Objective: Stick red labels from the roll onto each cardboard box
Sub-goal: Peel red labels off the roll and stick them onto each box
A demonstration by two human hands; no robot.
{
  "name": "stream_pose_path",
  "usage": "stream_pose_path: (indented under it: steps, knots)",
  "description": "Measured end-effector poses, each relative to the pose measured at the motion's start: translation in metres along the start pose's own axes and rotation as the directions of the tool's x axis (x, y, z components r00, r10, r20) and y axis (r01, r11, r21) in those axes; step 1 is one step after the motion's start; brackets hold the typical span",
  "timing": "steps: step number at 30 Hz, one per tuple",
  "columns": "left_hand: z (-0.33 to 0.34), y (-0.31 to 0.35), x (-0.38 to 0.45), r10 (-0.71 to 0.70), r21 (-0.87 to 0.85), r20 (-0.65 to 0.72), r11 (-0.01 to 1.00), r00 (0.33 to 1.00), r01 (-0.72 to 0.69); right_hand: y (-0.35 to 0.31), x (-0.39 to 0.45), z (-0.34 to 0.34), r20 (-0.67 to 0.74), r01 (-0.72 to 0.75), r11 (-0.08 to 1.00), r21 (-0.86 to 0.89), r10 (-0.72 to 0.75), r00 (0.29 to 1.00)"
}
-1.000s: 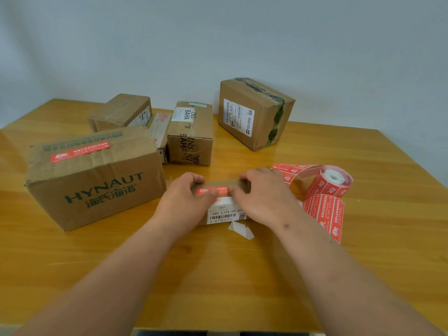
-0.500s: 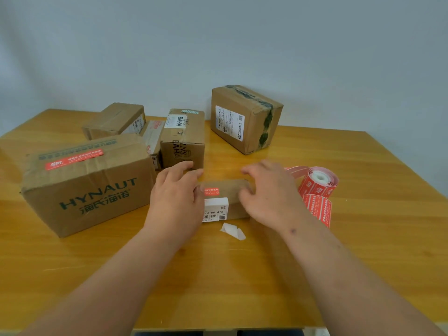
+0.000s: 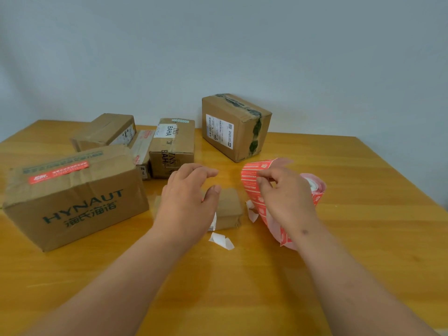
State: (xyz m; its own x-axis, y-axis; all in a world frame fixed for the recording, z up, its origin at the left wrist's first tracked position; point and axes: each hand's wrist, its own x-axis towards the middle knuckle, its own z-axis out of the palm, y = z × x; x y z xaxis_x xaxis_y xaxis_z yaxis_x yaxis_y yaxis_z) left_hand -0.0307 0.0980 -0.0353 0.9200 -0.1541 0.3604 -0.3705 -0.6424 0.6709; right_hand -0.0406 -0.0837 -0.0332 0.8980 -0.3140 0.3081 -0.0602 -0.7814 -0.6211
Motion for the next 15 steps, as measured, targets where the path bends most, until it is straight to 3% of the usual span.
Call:
stream_pose_path:
  steps: [5,9,12,15]
  knots:
    - [-0.001,0.018,0.009,-0.180,-0.227,0.090,0.954,0.979,0.196,-0.005,-0.010,-0.020,0.073,-0.020,0.950,0.312,-0.003,0.997]
    - [-0.001,0.029,0.015,-0.323,-0.429,0.313,0.791,0.893,0.436,-0.005,-0.015,-0.041,0.267,-0.058,0.881,0.470,-0.079,0.961]
    - [0.000,0.029,0.015,-0.328,-0.551,0.454,0.628,0.829,0.550,0.000,-0.017,-0.049,0.375,-0.107,0.857,0.503,-0.105,0.921]
    - [0.002,0.028,0.012,-0.268,-0.621,0.491,0.560,0.829,0.549,0.004,-0.018,-0.050,0.441,-0.178,0.835,0.520,-0.084,0.894]
